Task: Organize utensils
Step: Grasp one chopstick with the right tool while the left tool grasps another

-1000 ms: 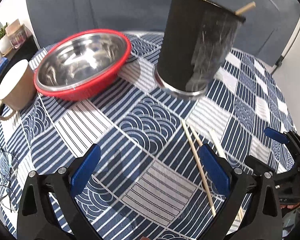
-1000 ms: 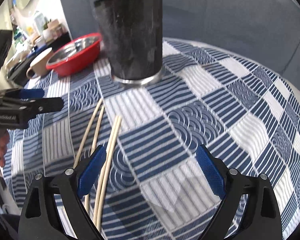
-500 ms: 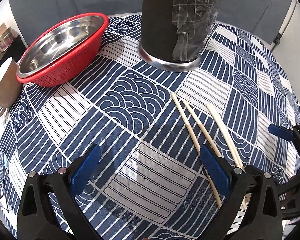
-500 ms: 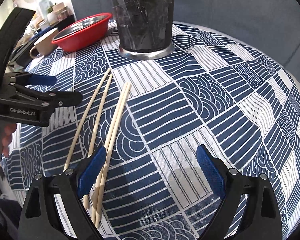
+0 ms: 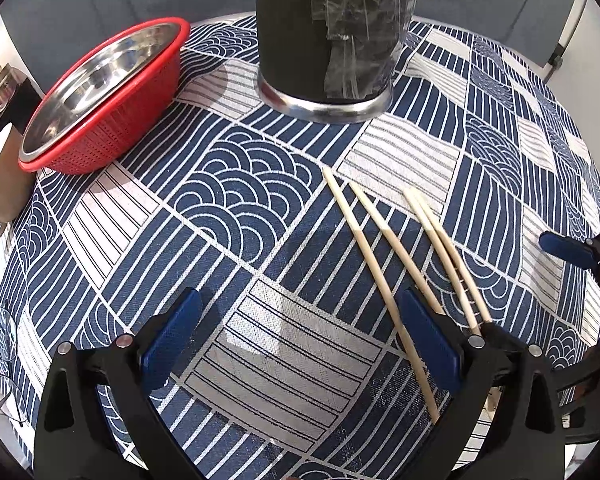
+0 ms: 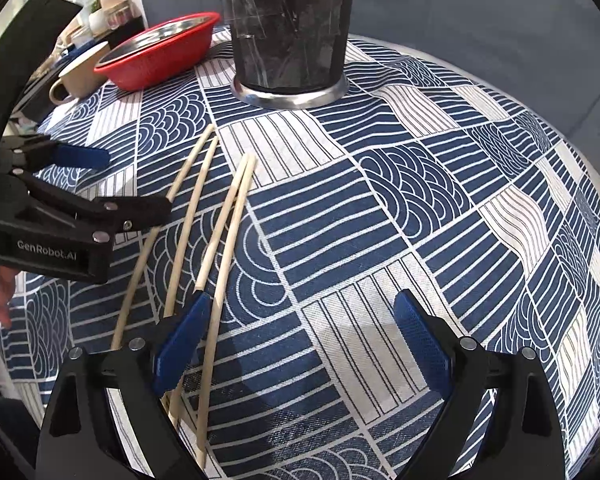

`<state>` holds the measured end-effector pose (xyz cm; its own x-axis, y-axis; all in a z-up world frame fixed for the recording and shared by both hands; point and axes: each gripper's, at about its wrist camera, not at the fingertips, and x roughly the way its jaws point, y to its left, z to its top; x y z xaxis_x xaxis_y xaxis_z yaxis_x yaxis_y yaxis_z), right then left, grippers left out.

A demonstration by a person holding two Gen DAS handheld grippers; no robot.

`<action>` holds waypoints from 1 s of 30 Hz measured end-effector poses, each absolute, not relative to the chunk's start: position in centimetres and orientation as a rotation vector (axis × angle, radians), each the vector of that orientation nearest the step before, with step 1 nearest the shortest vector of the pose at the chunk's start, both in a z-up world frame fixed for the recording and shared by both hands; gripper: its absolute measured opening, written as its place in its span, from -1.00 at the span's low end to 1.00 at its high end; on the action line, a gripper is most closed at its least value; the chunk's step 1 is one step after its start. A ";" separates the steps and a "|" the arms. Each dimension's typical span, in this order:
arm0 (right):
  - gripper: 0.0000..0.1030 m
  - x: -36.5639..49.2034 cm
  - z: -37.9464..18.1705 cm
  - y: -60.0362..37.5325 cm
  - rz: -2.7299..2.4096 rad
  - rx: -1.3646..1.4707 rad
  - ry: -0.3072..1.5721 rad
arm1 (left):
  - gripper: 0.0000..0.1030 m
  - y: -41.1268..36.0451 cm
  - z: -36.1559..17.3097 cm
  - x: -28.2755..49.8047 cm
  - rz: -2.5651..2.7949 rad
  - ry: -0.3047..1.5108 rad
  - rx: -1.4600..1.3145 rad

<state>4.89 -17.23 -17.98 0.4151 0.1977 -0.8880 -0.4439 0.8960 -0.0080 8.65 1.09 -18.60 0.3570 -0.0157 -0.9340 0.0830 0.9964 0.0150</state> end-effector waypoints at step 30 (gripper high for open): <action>-0.91 7.0 -17.0 -21.3 0.315 -0.190 1.196 | -0.33 5.1 -17.3 6.6 -0.002 1.195 0.029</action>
